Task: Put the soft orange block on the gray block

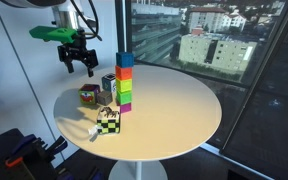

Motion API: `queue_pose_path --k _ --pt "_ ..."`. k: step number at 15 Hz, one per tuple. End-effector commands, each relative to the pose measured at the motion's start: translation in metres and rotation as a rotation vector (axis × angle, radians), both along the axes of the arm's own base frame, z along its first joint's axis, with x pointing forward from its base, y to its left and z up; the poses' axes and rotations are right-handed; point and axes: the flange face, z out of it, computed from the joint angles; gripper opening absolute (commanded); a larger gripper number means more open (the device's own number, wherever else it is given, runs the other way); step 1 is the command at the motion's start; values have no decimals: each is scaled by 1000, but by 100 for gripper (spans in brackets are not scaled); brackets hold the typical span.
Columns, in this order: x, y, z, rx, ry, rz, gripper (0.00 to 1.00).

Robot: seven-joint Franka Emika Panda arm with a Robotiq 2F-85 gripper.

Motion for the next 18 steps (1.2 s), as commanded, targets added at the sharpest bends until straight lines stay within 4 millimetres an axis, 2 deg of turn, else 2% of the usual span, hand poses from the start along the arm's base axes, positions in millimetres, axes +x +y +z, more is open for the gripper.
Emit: queue_pose_path --k 1,10,18 --pt "3 7 -14 18 -19 22 100" --pt "16 41 -62 22 -57 60 100" --pt "40 68 -79 25 -86 88 100"
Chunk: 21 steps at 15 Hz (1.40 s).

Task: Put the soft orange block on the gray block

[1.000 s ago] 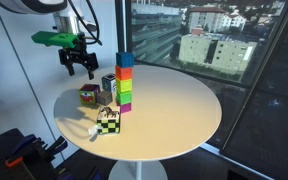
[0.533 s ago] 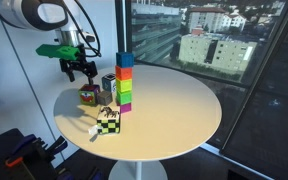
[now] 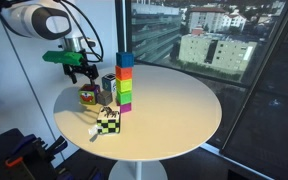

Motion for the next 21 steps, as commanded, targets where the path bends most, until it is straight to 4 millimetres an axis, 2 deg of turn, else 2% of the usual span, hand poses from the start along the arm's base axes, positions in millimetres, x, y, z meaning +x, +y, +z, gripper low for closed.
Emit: queue_pose_path --k 1,10,21 --pt "16 12 -3 9 -13 -4 100" --pt "34 17 -19 4 -19 -12 100" --pt "37 21 -38 -20 -27 -4 100"
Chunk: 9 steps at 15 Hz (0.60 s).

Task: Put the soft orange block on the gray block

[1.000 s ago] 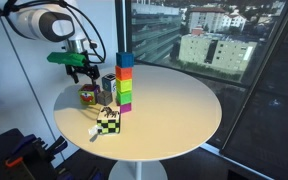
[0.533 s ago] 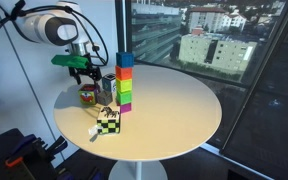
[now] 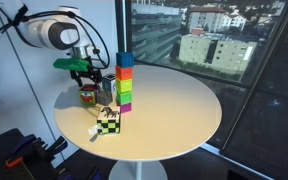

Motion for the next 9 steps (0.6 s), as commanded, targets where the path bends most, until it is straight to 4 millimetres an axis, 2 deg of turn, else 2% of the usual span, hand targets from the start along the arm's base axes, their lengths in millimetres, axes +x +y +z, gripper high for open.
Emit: queue_pose_path --k 1,2,3,6,9 --pt "6 3 -4 -17 -14 -10 100" --pt "5 3 -5 -22 -12 -10 89" --pt "5 3 -5 -29 -7 -16 73" --pt "8 3 0 -48 -11 -48 49" --pt "10 2 12 -52 -4 -88 31"
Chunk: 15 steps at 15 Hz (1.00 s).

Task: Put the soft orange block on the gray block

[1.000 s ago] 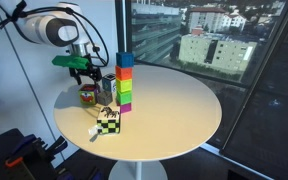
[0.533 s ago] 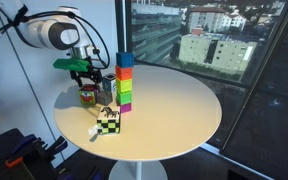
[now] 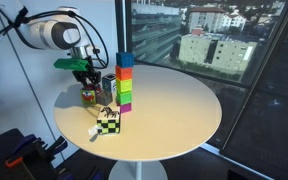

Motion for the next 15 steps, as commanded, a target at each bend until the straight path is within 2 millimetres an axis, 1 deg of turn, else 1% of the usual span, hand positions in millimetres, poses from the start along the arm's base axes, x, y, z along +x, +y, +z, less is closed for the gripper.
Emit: queue_pose_path --k 1,2,3,5,7,9,12,15 --pt "7 -1 19 -19 10 -52 24" --pt "7 -1 23 -20 18 -63 19" --pt "8 -2 28 -21 26 -69 19" --pt "8 -2 39 -27 42 -76 15" --pt "11 -2 51 -34 47 -91 14" --pt "14 -2 62 -35 46 -113 10" --pt "20 -4 77 -35 41 -149 11" --pt "24 -11 84 -49 42 -177 11"
